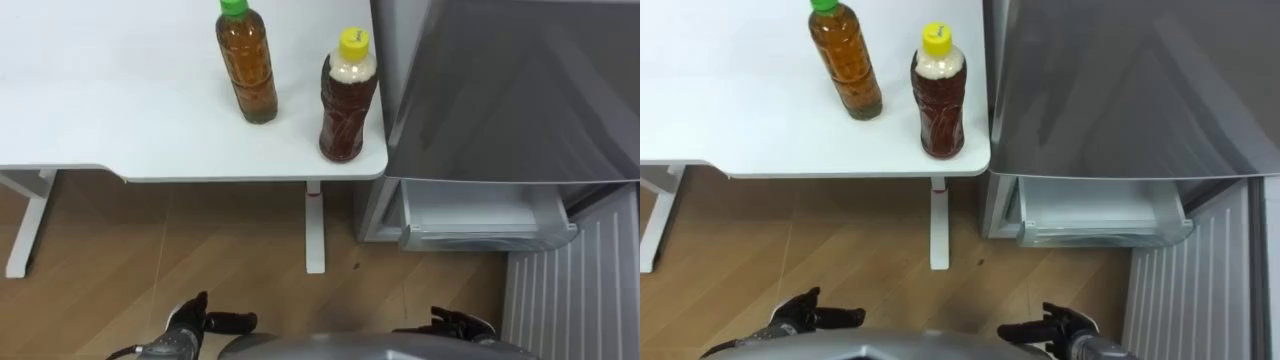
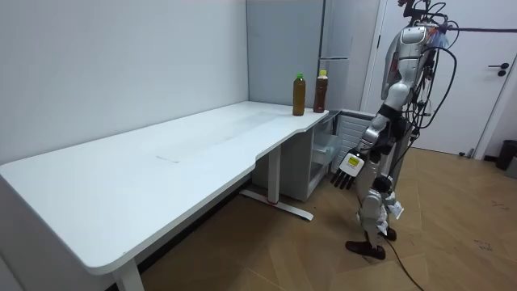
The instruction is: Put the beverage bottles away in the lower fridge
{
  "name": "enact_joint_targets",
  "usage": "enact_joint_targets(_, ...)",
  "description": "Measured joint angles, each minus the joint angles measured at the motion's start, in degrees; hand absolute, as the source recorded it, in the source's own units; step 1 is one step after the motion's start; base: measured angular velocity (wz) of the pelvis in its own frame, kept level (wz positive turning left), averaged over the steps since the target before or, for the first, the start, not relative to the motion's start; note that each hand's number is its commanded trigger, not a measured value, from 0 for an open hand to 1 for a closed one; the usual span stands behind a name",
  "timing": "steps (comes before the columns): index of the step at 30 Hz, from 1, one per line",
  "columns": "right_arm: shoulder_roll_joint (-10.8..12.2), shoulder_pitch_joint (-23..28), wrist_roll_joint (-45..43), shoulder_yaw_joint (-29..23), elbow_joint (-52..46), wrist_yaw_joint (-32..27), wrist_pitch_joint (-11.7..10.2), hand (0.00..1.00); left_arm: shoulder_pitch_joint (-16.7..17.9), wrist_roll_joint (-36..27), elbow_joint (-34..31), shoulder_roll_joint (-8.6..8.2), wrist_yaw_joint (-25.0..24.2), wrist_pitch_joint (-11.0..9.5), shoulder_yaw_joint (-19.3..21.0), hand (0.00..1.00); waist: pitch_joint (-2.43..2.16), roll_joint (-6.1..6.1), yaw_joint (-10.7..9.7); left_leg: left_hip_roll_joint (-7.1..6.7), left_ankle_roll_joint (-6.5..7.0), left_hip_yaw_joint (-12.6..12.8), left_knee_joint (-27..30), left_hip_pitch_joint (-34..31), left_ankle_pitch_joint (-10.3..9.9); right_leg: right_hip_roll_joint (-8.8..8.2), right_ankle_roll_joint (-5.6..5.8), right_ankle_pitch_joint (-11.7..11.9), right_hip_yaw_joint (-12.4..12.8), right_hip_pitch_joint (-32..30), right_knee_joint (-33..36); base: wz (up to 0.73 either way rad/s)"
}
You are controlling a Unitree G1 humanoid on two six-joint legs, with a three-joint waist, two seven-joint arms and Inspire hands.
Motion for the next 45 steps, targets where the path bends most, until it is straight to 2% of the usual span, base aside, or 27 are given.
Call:
enact_joint_targets(7,0.00,0.26,-0.17,-1.02,0.32,0.45,-0.80,0.00,0.13,0.16,0.15,0.03,-0.50,-1.35,0.03,0.00,0.26,0.26,0.02,-0.06,0.00,-0.05,-0.09,-0.05,0.00,-0.06,0.00,0.01,0.00,-0.12,0.02,0.00)
enact_joint_targets(13,0.00,0.07,-0.13,-1.30,1.21,0.73,-1.13,0.00,0.22,0.12,0.86,0.01,-0.28,-1.63,0.48,0.00,0.37,0.36,0.01,-0.08,0.00,-0.10,-0.67,0.66,0.00,-0.04,0.01,0.01,-0.08,0.61,0.06,0.00)
enact_joint_targets(17,-0.01,0.35,0.21,-1.64,1.17,1.18,-1.11,0.00,0.52,0.12,1.05,0.02,0.15,-1.97,0.53,0.00,0.61,0.18,0.00,-0.09,-0.01,-0.09,-1.00,0.86,-0.01,-0.02,0.01,0.01,-0.07,0.96,0.01,0.00)
enact_joint_targets(21,-0.01,0.56,0.20,-2.17,0.99,1.17,-1.16,0.00,0.75,0.12,1.05,0.03,1.08,-2.20,0.57,0.00,0.50,0.22,0.01,-0.10,-0.01,-0.08,-1.01,0.90,-0.01,-0.01,0.01,0.01,-0.15,0.93,0.00,0.00)
enact_joint_targets(25,0.05,0.66,0.29,-2.83,1.22,0.85,-1.26,0.00,0.82,-1.63,1.82,-0.16,2.43,-2.67,0.78,0.00,0.16,0.32,0.05,-0.17,-0.01,-0.13,-0.83,1.36,0.01,-0.03,0.04,0.03,0.01,1.04,0.00,0.00)
enact_joint_targets(33,0.10,0.82,0.10,-3.98,1.56,0.10,-1.12,0.00,1.95,-8.37,2.82,-0.83,6.10,-2.53,4.17,0.00,0.33,0.34,0.13,-0.21,-0.01,-0.04,-0.82,1.80,0.00,-0.17,0.06,0.04,-0.13,1.37,0.01,0.00)
enact_joint_targets(34,0.11,0.84,0.09,-4.27,1.56,-0.10,-1.09,0.00,2.50,-10.01,2.83,-0.89,6.92,-2.47,4.82,0.00,0.53,0.11,0.11,-0.21,-0.01,-0.04,-0.81,1.78,0.00,-0.19,0.06,0.04,-0.27,1.40,0.01,0.00)
enact_joint_targets(36,0.11,0.99,0.22,-4.51,1.50,-0.22,-1.05,0.00,2.89,-12.45,2.76,-1.07,8.49,-2.40,5.60,0.00,0.43,0.35,0.13,-0.21,0.00,-0.07,-0.78,1.76,-0.01,-0.19,0.06,0.04,-0.29,1.45,0.01,0.00)
enact_joint_targets(38,0.12,1.06,0.22,-5.00,1.33,-0.16,-0.83,0.00,3.41,-15.04,2.76,-1.28,9.79,-2.20,6.75,0.00,0.53,0.30,0.23,-0.20,0.01,-0.10,-0.78,1.69,-0.01,-0.16,0.07,0.03,-0.28,1.46,0.01,0.00)
enact_joint_targets(41,0.11,1.43,0.46,-5.73,1.24,-0.25,-0.43,0.00,3.87,-24.51,2.87,-1.38,12.23,-1.88,9.70,0.00,0.44,0.54,0.49,-0.18,0.00,-0.34,-0.45,1.81,-0.02,-0.16,0.07,0.03,-0.16,1.67,-0.02,0.00)
enact_joint_targets(44,0.11,1.52,0.49,-5.79,1.17,-0.82,-0.46,0.00,3.82,-31.14,2.49,-1.28,14.15,-1.85,12.60,0.00,0.33,0.79,0.57,-0.22,0.00,-0.66,-0.45,2.01,-0.02,-0.14,0.07,0.03,-0.23,1.99,-0.02,0.03)
enact_joint_targets(45,0.10,1.50,0.50,-5.89,1.19,-0.94,-0.44,0.00,3.78,-34.56,2.12,-1.15,15.06,-1.87,13.53,0.00,0.46,0.58,0.59,-0.23,0.00,-0.77,-0.47,2.01,-0.02,-0.14,0.07,0.03,-0.26,2.05,-0.01,0.00)
